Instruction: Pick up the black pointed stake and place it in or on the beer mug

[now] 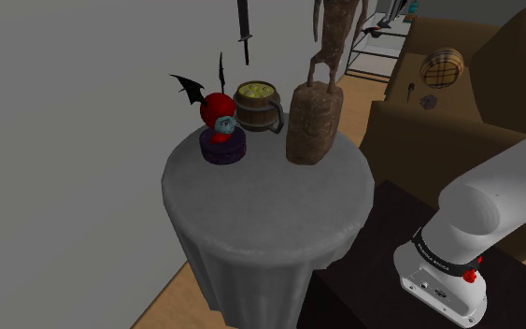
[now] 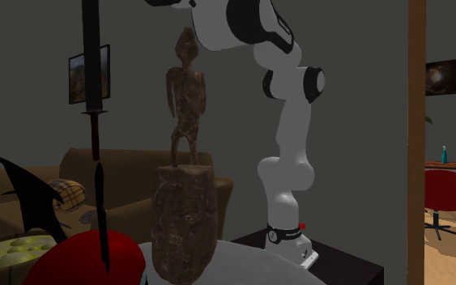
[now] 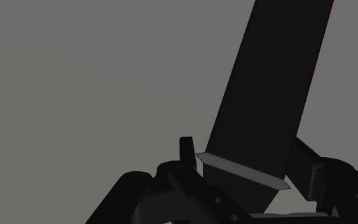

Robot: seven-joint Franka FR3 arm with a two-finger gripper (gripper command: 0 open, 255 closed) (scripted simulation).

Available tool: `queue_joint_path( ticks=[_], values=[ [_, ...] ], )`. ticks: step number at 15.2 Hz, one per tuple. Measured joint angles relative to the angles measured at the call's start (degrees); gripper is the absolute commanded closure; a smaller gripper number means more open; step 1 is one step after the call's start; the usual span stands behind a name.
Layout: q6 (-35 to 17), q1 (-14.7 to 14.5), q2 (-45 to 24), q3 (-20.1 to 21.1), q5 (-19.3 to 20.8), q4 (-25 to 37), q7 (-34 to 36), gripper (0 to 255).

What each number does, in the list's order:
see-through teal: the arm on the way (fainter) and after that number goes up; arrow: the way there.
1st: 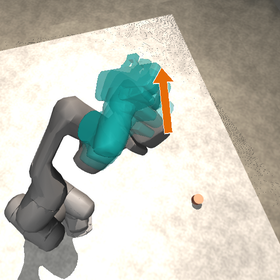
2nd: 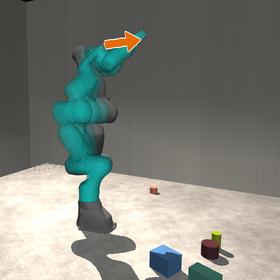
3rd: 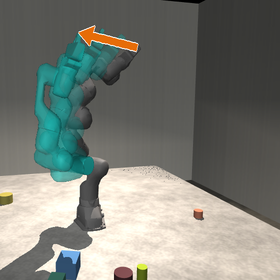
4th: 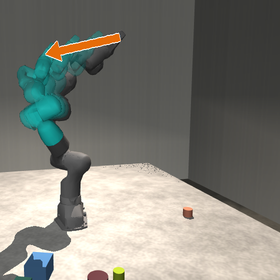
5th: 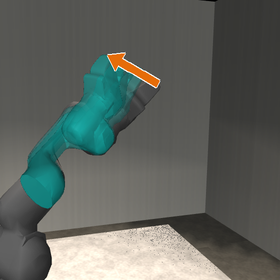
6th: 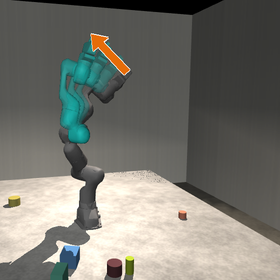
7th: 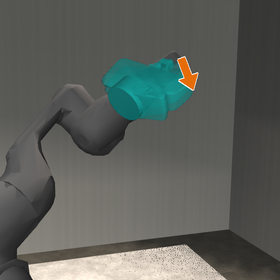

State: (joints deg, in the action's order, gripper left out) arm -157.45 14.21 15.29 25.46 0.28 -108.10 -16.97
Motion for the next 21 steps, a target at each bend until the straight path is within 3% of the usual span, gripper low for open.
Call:
queue_joint_path(
  ticks=[3,10,21],
  values=[
    [1.38,-1.16,-2.57,-4.12,-3.71,3.56,-6.3,255],
    [5.8,-0.82,-10.06,-9.21,-9.58,14.57,-16.43,255],
    [-1.18,-1.24,-9.87,-9.9,-13.37,7.17,-20.68,255]
  ],
)
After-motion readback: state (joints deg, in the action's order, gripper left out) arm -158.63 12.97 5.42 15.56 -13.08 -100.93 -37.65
